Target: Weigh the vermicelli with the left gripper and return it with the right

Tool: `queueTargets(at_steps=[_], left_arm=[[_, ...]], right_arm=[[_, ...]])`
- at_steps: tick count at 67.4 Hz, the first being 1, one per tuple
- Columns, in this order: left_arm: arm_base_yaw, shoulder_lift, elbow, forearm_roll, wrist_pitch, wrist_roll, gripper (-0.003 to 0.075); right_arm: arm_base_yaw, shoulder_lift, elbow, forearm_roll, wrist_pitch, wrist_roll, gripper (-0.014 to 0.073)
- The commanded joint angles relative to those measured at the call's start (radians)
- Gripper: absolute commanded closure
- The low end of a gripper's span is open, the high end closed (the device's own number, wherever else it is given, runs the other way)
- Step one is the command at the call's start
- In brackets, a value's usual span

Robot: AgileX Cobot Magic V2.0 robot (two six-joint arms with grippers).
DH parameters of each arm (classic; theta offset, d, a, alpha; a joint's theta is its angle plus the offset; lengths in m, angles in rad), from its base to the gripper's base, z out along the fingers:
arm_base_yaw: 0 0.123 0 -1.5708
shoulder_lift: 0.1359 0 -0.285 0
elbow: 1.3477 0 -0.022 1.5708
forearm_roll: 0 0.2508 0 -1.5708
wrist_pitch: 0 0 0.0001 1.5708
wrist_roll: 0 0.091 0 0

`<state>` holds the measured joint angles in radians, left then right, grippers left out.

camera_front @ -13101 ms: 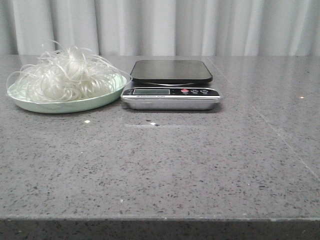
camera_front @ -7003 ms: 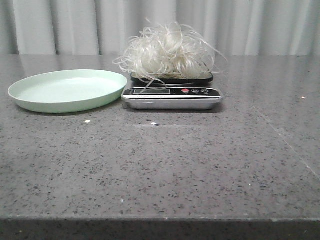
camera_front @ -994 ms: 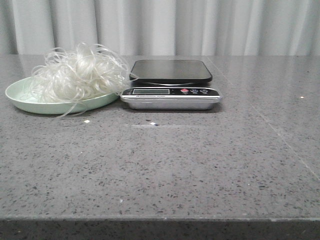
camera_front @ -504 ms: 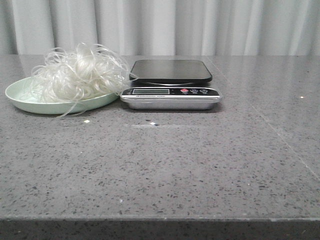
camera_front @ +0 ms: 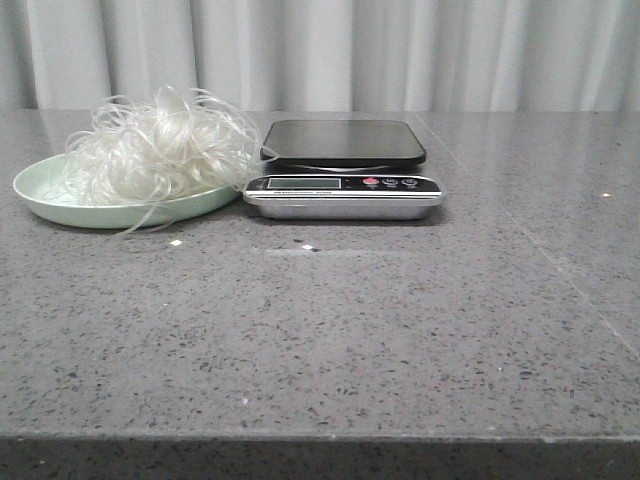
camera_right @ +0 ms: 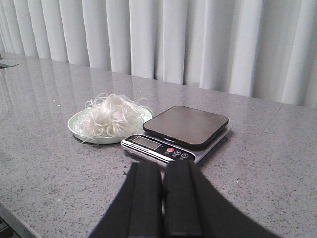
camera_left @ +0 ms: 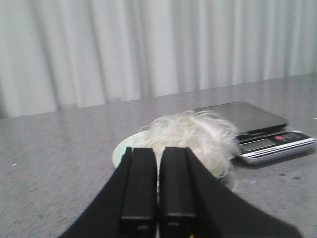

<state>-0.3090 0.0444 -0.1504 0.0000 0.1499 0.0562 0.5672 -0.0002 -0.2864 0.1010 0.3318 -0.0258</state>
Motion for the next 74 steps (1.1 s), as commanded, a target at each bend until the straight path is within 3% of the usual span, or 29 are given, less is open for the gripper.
queueTargets(at_steps=[1, 8, 16, 32, 74], left_arm=[[0.117, 0.01, 0.034, 0.0, -0.138, -0.006, 0.0594], [0.215, 0.01, 0.099, 0.0, -0.191, -0.04, 0.0594], [0.258, -0.016, 0.155, 0.0, -0.235, -0.08, 0.0594], [0.258, -0.069, 0.161, 0.096, -0.193, -0.091, 0.0594], [0.258, -0.069, 0.161, 0.097, -0.193, -0.091, 0.0594]], right_arm=[[-0.004, 0.011, -0.023, 0.001, -0.072, -0.007, 0.0429], [-0.004, 0.011, -0.023, 0.001, -0.072, -0.007, 0.0429], [-0.004, 0.011, -0.023, 0.001, -0.072, -0.007, 0.0429], [-0.004, 0.011, -0.023, 0.001, -0.072, -0.007, 0.0429], [-0.004, 0.011, -0.023, 0.001, -0.072, -0.007, 0.0429]])
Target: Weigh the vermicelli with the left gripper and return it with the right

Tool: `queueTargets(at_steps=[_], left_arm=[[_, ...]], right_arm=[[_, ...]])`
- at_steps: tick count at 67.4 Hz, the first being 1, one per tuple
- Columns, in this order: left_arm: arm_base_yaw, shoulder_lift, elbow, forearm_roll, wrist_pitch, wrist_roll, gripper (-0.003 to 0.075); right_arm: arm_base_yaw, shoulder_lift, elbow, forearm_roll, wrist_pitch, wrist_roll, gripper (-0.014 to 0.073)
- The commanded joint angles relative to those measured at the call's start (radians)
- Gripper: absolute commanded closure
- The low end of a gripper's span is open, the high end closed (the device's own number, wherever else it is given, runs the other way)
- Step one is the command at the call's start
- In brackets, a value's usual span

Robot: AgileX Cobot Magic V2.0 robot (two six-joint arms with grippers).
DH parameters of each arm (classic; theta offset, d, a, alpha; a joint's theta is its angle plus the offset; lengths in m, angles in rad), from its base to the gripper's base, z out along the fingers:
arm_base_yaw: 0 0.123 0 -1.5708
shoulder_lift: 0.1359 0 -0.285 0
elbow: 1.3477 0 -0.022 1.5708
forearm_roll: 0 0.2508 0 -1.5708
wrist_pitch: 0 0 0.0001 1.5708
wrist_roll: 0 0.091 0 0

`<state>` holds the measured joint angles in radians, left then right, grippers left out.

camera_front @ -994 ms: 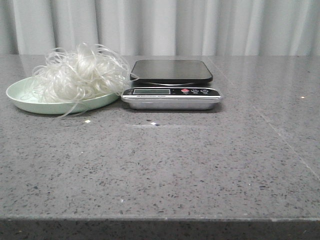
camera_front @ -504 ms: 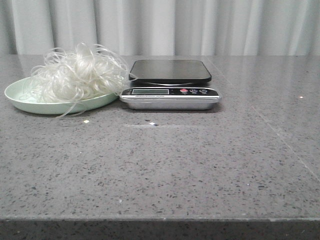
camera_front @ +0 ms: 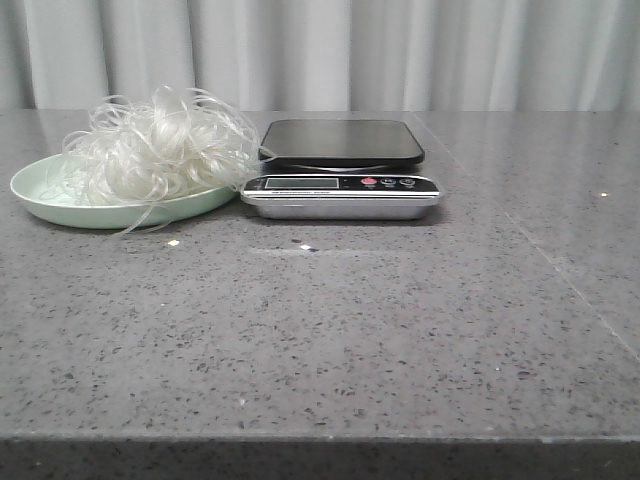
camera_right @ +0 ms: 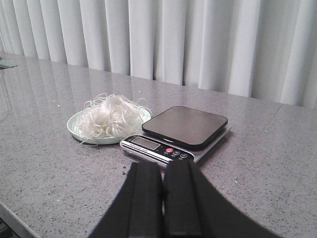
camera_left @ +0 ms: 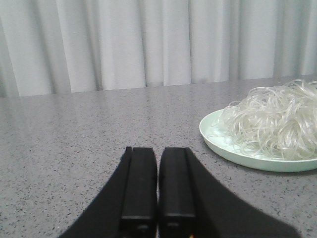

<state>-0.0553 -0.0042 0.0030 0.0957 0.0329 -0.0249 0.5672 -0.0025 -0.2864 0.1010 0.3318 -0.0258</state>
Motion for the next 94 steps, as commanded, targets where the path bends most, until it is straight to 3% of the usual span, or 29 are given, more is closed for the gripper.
queueTargets(at_steps=[1, 26, 43, 53, 63, 94], left_arm=[[0.004, -0.02, 0.008, 0.001, -0.077, -0.01, 0.0594], [0.004, -0.02, 0.008, 0.001, -0.077, -0.01, 0.0594], [0.004, -0.02, 0.008, 0.001, -0.077, -0.01, 0.0594], [0.004, -0.02, 0.008, 0.001, -0.077, -0.01, 0.0594], [0.004, -0.02, 0.008, 0.001, -0.077, -0.01, 0.0594], [0.004, -0.02, 0.008, 0.001, -0.077, -0.01, 0.0594]], right_arm=[[-0.004, 0.013, -0.023, 0.001, -0.072, -0.007, 0.0429], [-0.043, 0.013, -0.001, -0.02, -0.082, -0.007, 0.0429], [-0.351, 0.013, 0.095, -0.015, -0.18, -0.007, 0.0429], [-0.458, 0.011, 0.194, 0.035, -0.32, -0.007, 0.0429], [-0.469, -0.012, 0.309, 0.062, -0.487, -0.007, 0.0429], [-0.469, -0.025, 0.306, 0.059, -0.469, -0.006, 0.0429]])
